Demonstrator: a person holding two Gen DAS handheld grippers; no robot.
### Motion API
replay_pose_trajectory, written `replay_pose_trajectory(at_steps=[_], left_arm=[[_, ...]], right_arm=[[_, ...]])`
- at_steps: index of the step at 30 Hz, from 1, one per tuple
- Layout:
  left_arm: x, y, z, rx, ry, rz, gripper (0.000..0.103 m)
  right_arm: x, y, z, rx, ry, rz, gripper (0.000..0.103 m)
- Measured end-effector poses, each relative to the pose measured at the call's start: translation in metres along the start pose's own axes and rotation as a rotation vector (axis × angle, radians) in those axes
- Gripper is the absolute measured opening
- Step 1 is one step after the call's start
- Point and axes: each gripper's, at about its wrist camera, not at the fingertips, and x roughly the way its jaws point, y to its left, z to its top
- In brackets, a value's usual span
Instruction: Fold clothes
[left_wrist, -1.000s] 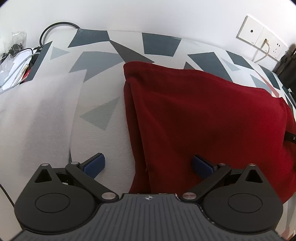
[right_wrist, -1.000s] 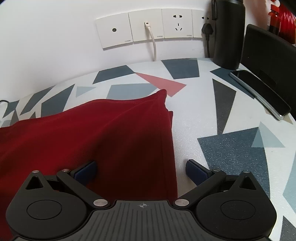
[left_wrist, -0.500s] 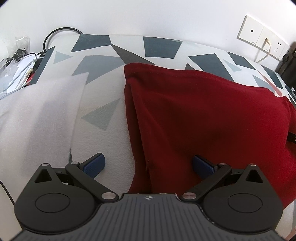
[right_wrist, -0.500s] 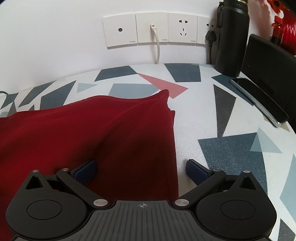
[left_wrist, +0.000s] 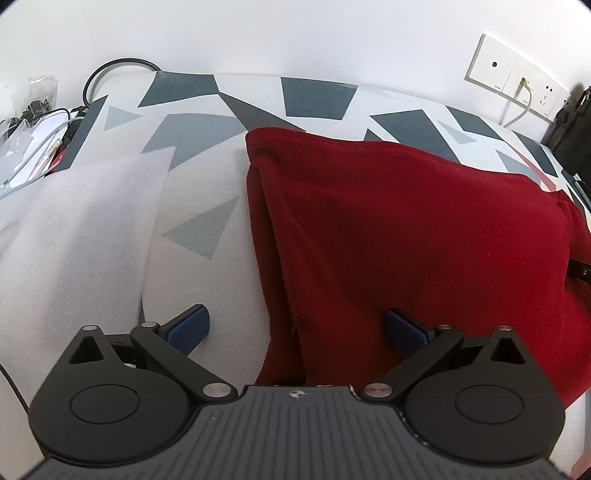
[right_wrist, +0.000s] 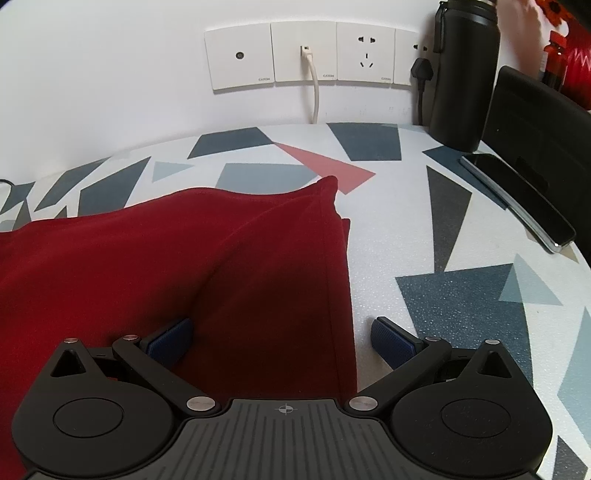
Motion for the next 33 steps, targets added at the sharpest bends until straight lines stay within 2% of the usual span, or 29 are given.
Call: replay_pose_trajectory(at_steps=[12,25,33], left_arm=[[0.004,-0.004,0.01,-0.031,0.044,0.04,0.103],[0.004,-0.007,0.01,-0.05,0.033,0.066,0.103],[0.002,-0.005,0.004,-0.035,0.002,0.047,0.103]], right_arm=[[0.005,0.001,0.013,0.001,0.086,-0.001,0.102],[0.007,-0.003,0.015,-0.056,0.097,0.052,0.102],[0.006,-0.004,0.014,-0.051,0.086,0.054,0.102]])
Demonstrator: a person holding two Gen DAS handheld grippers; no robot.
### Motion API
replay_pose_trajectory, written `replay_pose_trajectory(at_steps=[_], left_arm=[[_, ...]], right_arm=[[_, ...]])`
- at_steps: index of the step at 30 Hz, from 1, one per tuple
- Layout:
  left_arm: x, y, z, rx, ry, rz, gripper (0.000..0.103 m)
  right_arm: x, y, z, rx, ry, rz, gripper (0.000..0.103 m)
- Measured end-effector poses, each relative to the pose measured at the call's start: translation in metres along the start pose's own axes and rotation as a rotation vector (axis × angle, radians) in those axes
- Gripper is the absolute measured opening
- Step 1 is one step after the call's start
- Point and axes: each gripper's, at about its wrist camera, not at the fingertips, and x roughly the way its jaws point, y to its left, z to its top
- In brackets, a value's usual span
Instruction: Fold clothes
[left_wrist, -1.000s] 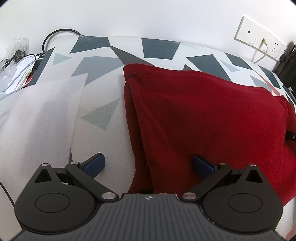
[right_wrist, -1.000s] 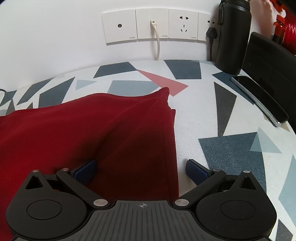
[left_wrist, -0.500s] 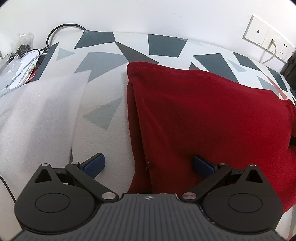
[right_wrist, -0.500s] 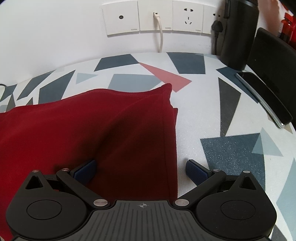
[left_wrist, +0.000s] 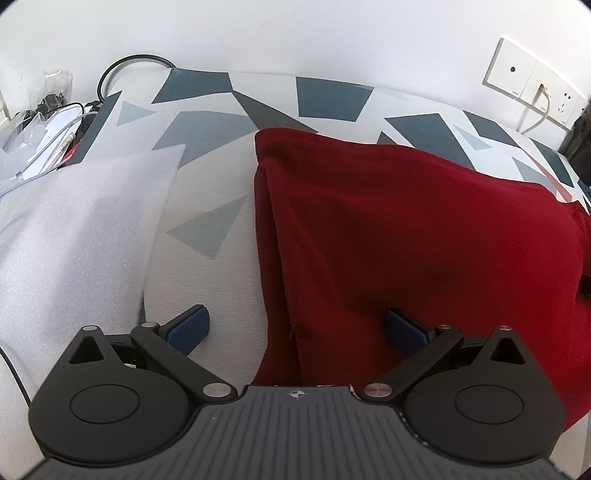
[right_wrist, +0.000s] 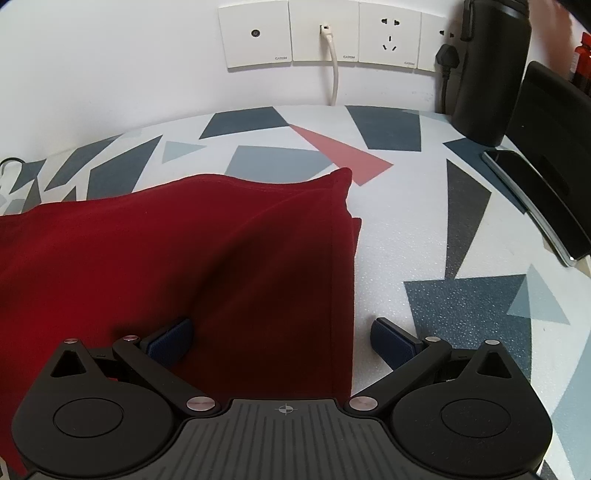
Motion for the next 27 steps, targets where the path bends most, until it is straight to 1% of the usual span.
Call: replay_pose_trajectory(at_steps=[3,7,10,12,14,17,19,22,27], left_arm=[[-0.001,0.001,-0.002,0.011,-0.005,-0.01,0.103],[0.0,0.004,0.004,0.019,0.025,-0.028,0.103],[0.002,0.002,0.008,0.021,0.049,-0.021,0.103],[0.003,0.0,0.01,0.019,0.051,-0.013,0.103],[0.005,0.0,0.012,0.033,0.044,-0.018,0.103],[0.007,0.001,0.014,0.065,0.039,-0.035,0.103],[0.007,0.001,0.015,0.063,0.038,-0.033,0.103],[0.007,-0.001,0.013,0.047,0.021,-0.019,0.103],[0.006,-0.001,0.011,0.037,0.006,-0.014,0.103]], right_arm=[[0.0,0.0,-0.001,0.003,-0.005,0.001,0.102],[-0.001,-0.002,0.001,0.007,0.004,0.009,0.102],[-0.001,-0.005,0.004,0.007,0.023,0.029,0.102],[-0.004,-0.009,0.005,0.026,0.031,0.038,0.102],[-0.009,-0.011,0.005,0.042,0.019,0.041,0.102],[-0.012,-0.01,0.004,0.019,0.01,0.033,0.102],[-0.011,-0.008,0.003,-0.006,0.015,0.026,0.102],[-0.008,-0.007,0.0,0.014,0.023,0.032,0.102],[-0.005,0.001,-0.004,0.011,0.0,0.005,0.102]])
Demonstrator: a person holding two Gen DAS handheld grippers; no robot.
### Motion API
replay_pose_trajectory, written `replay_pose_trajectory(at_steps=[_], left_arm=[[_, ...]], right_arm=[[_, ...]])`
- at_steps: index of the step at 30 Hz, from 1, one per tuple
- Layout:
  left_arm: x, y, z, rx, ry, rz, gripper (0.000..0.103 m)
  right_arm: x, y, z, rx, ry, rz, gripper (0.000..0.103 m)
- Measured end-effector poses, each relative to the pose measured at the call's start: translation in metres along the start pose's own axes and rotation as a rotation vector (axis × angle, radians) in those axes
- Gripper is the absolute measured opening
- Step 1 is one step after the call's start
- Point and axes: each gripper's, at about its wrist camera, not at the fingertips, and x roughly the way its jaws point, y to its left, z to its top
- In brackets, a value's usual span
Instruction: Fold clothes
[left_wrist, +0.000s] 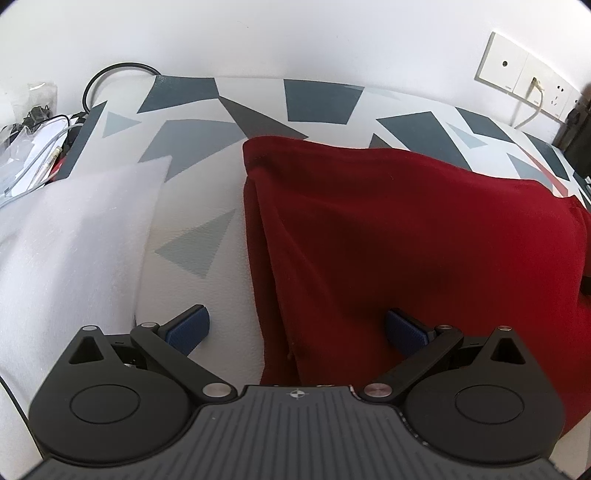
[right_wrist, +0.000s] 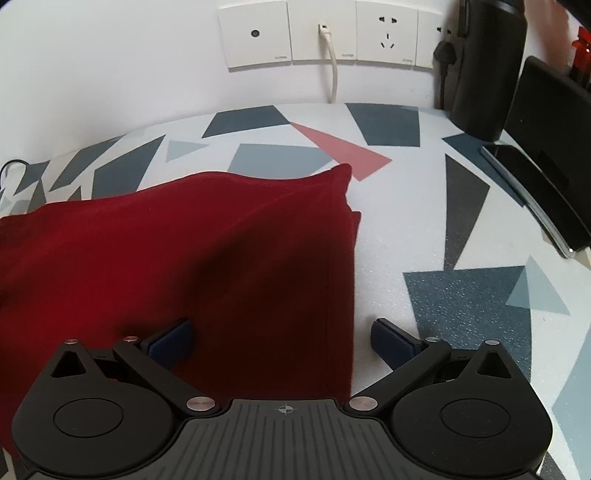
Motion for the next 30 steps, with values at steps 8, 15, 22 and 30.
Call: replay_pose_trajectory(at_steps=[8,15,22,30], left_arm=[[0.0006,-0.0014,0.0004,0.001,0.004,0.002,0.103],[0.0016,-0.0032,0.0014,0.006,0.01,0.009,0.103],[0.0015,-0.0038,-0.0001,0.011,0.001,0.009,0.103],[0.0014,-0.0063,0.0018,0.022,0.022,0.004,0.101]], right_arm=[[-0.0001,0.0004,-0.0008,-0.001,-0.004,0.002,0.102],[-0.0007,0.0011,-0.005,-0.003,-0.029,-0.001,0.102],[0.0006,0.0019,-0.0041,-0.019,-0.014,-0.003,0.102],[0.0,0.0047,-0.0014,-0.069,0.021,0.035,0.096]])
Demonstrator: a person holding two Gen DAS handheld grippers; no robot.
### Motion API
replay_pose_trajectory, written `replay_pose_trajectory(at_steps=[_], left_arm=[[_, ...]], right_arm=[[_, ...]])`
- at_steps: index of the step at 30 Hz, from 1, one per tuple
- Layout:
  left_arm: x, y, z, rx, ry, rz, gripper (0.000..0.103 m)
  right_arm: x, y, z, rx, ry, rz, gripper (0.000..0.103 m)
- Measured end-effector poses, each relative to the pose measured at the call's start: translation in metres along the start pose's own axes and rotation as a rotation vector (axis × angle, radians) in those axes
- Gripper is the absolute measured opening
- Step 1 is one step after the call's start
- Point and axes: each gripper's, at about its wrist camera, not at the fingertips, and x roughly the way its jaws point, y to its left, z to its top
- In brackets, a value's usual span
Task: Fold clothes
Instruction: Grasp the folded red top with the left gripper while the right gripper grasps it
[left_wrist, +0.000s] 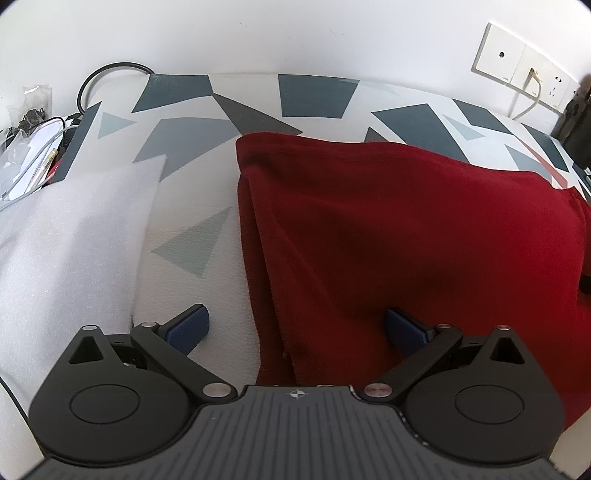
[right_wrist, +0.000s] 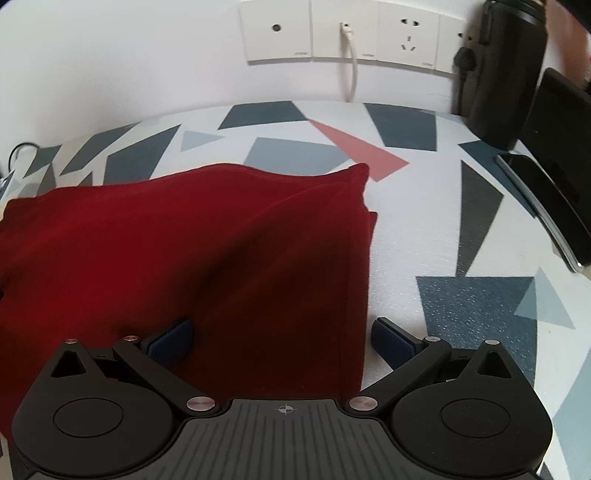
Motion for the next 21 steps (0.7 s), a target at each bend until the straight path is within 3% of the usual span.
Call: replay_pose_trajectory(at_steps=[2,5,7,9,12,21], left_arm=[[-0.002,-0.003,0.0,0.003,-0.001,-0.003,0.097],[-0.006,-0.008,0.001,0.019,-0.003,-0.022,0.082],[-0.009,-0.012,0.002,0.035,-0.003,-0.052,0.058],[-0.012,-0.017,0.003,0.044,0.005,-0.077,0.043],[-0.014,-0.022,0.003,0.05,0.009,-0.088,0.031],[-0.015,-0.046,0.003,0.1,0.032,-0.049,0.026]], right_arm=[[-0.003,0.002,-0.001,-0.012,-0.008,0.015,0.087],[-0.006,0.006,-0.001,-0.031,-0.019,0.043,0.07],[-0.008,0.007,-0.001,-0.032,-0.025,0.071,0.055],[-0.01,0.007,0.001,-0.023,-0.025,0.106,0.035],[-0.009,0.007,0.003,-0.008,-0.019,0.138,0.03],[-0.009,0.011,0.005,-0.047,-0.011,0.148,0.03]])
